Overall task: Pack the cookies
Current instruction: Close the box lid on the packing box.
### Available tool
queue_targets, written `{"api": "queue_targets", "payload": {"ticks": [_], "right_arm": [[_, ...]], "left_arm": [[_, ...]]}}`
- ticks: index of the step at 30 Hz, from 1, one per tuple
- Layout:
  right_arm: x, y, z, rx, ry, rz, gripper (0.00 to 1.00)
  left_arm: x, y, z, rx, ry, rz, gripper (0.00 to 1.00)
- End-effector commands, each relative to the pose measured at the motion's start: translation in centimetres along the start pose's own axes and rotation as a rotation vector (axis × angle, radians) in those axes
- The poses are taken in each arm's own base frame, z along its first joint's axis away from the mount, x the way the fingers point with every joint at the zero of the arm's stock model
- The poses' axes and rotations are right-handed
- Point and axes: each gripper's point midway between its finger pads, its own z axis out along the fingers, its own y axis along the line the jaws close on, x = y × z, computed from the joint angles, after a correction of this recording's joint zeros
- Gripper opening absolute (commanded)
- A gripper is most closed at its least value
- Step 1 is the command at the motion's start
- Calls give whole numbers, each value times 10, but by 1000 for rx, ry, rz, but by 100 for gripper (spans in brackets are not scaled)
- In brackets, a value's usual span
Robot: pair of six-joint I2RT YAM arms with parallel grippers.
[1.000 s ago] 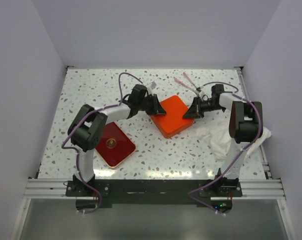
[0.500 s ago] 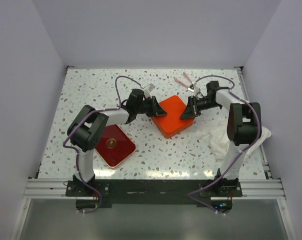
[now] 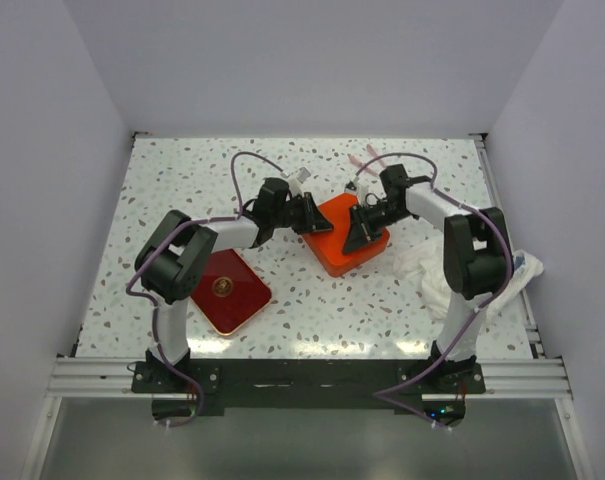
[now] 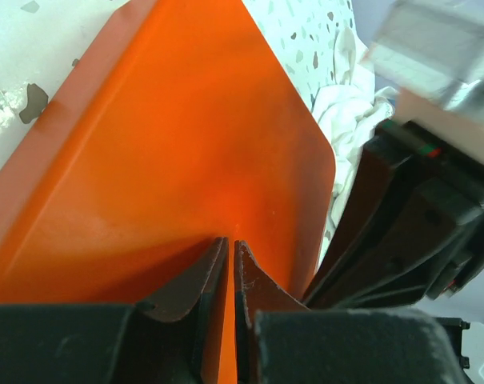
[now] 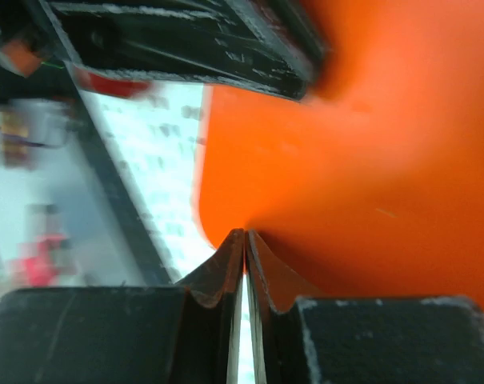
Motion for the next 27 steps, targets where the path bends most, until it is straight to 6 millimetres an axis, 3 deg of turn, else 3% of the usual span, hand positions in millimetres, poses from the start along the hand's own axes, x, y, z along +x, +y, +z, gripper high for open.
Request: {"api": "queue_targets", "payload": {"ticks": [1,5,7,10,11,14,18,20,23,27], "right_arm": [[50,-59,17,238,173,113,10],[34,-44,13,175,127,76,11],[10,-22,1,108,46,33,11],[-48,-7,-38,66,-153,13,11],[-75,-9,-61,78,-237,0,11],[-119,-18,-87,93,-354,9,11],[-147,-55,-78,137,-431,122,13],[-137,-89,-55,182,-400,261,12],[-102,-134,-25,267,-279,404,12],[-72,-159,-16,341,-183,446,12]], "left_arm": [[114,106,-22,-375,309,-150,15],[114,106,-23,-375,308,-147,15],[113,105,-24,-375,308,-148,15],[111,104,-24,-371,306,-143,15],[111,104,-23,-371,306,-143,15],[111,105,-23,-370,308,-143,15],[112,104,-24,-368,310,-141,15],[112,104,-24,-368,308,-140,15],[109,102,-23,-364,303,-136,15],[109,102,-22,-361,305,-135,15]]}}
